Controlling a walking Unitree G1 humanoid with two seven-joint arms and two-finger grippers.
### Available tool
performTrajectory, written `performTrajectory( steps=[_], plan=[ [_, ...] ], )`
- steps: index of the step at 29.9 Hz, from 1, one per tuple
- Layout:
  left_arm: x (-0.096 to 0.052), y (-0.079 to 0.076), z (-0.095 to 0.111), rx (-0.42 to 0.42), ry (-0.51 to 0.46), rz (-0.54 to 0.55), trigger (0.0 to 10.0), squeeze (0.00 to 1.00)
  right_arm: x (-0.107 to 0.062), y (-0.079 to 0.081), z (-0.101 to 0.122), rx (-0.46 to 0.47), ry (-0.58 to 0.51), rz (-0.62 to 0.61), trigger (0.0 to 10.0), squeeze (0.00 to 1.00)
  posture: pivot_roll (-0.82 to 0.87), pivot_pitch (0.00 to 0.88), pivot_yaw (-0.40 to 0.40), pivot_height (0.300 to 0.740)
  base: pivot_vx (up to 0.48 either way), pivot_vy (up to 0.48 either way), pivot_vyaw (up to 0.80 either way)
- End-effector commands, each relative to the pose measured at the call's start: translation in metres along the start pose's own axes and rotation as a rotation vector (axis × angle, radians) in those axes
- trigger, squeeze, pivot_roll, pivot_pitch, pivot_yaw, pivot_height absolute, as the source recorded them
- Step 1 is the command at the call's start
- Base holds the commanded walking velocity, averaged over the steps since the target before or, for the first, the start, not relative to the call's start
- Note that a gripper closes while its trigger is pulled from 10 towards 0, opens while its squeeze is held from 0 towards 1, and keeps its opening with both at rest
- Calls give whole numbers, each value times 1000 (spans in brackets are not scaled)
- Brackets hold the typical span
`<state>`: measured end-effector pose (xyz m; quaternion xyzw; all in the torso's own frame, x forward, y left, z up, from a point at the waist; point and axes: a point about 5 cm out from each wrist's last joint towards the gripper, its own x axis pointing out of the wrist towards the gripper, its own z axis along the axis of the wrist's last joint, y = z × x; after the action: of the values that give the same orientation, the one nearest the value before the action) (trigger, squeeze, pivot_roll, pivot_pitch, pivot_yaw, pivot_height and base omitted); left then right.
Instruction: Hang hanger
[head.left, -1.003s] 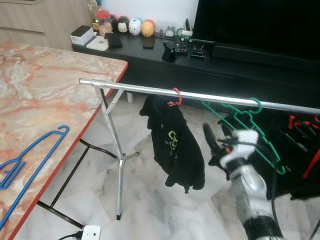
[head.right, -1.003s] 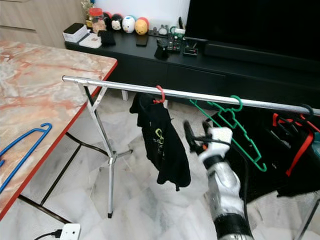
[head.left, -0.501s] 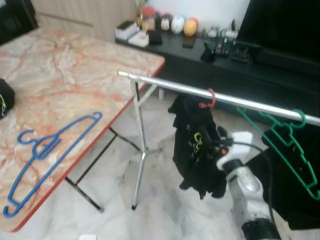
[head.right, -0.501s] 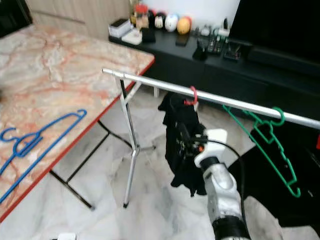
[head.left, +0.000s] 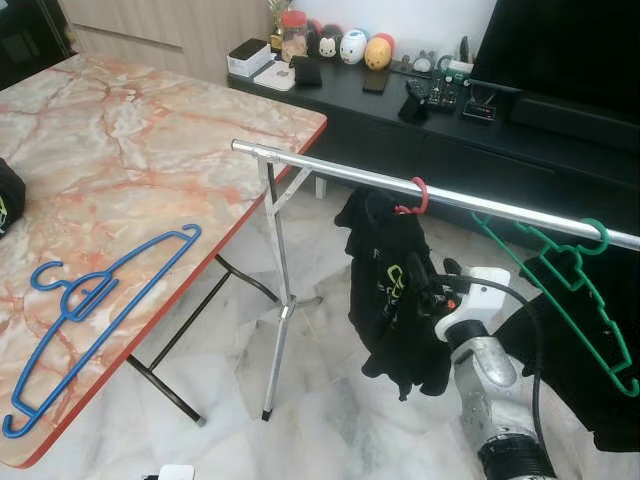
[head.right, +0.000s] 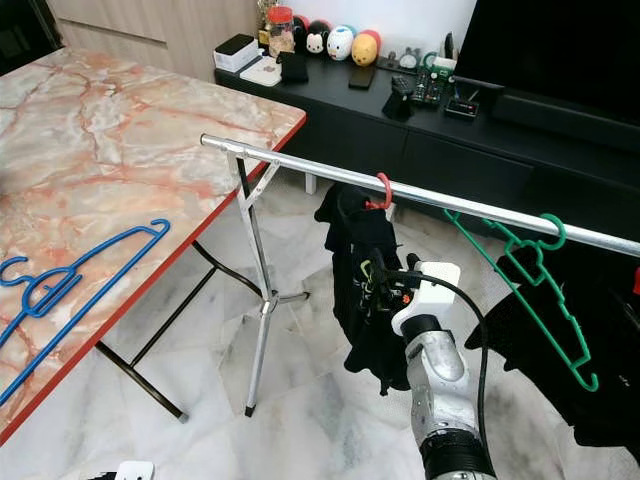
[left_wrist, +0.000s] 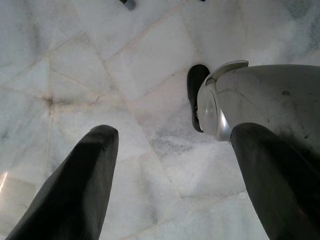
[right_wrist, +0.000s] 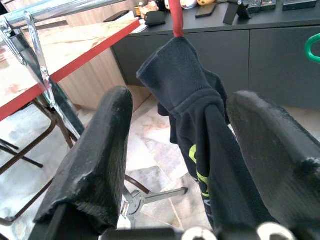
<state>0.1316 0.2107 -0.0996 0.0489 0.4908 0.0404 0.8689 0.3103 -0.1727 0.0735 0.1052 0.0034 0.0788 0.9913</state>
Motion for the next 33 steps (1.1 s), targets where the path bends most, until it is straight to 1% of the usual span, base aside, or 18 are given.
performTrajectory(
  steps=[1,5,19,29,33],
  plan=[
    [-1,-6,-7,1,28,-15,10000,0,1,1,3,-16,-11,6,10000,0,0,84,-14,740,0,0,0],
    [-1,-7,-8,1,30,-19,10000,0,3,2,4,-15,-13,11,10000,0,-2,82,-16,740,0,0,0],
    [-2,-8,-9,12,32,-30,10000,0,3,5,3,-17,-4,27,10000,0,-8,68,-14,740,272,0,0],
    [-2,-8,-9,12,30,-29,10000,0,4,6,3,-18,-6,30,10000,0,-6,74,-16,740,300,0,0],
    [-2,-8,-9,10,31,-28,10000,0,4,6,3,-15,-5,32,10000,0,-5,81,-17,740,0,0,0]
  ],
)
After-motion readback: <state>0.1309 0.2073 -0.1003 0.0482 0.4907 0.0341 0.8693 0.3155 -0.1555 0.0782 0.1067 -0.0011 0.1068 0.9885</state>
